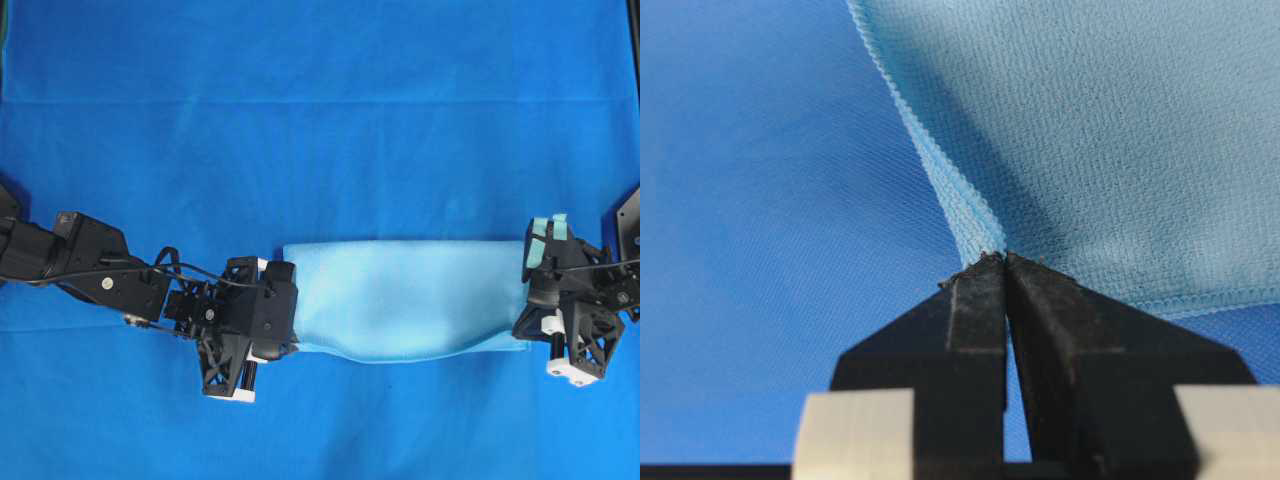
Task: Fold the light blue towel.
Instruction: 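Release the corners and lift both grippers off the folded towel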
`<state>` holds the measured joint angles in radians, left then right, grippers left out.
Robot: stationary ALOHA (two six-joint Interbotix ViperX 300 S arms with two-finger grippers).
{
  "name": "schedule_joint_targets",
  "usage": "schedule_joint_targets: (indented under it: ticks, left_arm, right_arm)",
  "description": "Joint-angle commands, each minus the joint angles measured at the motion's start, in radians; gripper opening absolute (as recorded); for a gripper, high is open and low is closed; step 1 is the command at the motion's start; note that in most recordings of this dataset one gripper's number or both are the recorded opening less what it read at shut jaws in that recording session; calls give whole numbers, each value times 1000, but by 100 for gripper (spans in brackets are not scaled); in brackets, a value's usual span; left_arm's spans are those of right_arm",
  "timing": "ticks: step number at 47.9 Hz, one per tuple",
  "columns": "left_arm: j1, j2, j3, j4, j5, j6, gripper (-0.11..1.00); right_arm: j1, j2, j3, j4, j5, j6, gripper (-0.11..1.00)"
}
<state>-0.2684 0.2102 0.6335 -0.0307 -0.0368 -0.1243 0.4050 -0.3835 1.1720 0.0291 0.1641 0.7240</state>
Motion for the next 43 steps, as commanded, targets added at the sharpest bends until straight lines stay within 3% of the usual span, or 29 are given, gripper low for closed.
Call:
schedule_joint_targets:
  ticks: [1, 12, 15, 23, 25, 27, 34, 43]
  left_arm:
    - [5, -12, -14, 2, -3, 0, 2]
    - [15, -12, -15, 0, -8, -2, 6]
    - [12, -12, -17, 2, -8, 0, 17]
    - [12, -35, -15, 0, 6, 3, 62]
    - [12, -54, -12, 0, 21, 8, 72]
    - [12, -74, -11, 2, 34, 14, 76]
    - [29, -126, 2, 2, 54, 29, 73]
    - [83, -132, 14, 2, 54, 38, 73]
  right_arm:
    - [2, 6, -15, 3, -8, 5, 2]
    - [-6, 21, -18, 3, -5, 28, 3]
    - [-8, 18, -20, 2, -5, 32, 9]
    - [-8, -14, -25, -14, 37, 31, 58]
    - [-6, -38, -31, -32, 64, 31, 62]
    - [-9, -63, -38, -52, 92, 31, 58]
    - [-57, -166, -58, -147, 198, 31, 55]
    - [-187, -250, -41, -264, 285, 31, 55]
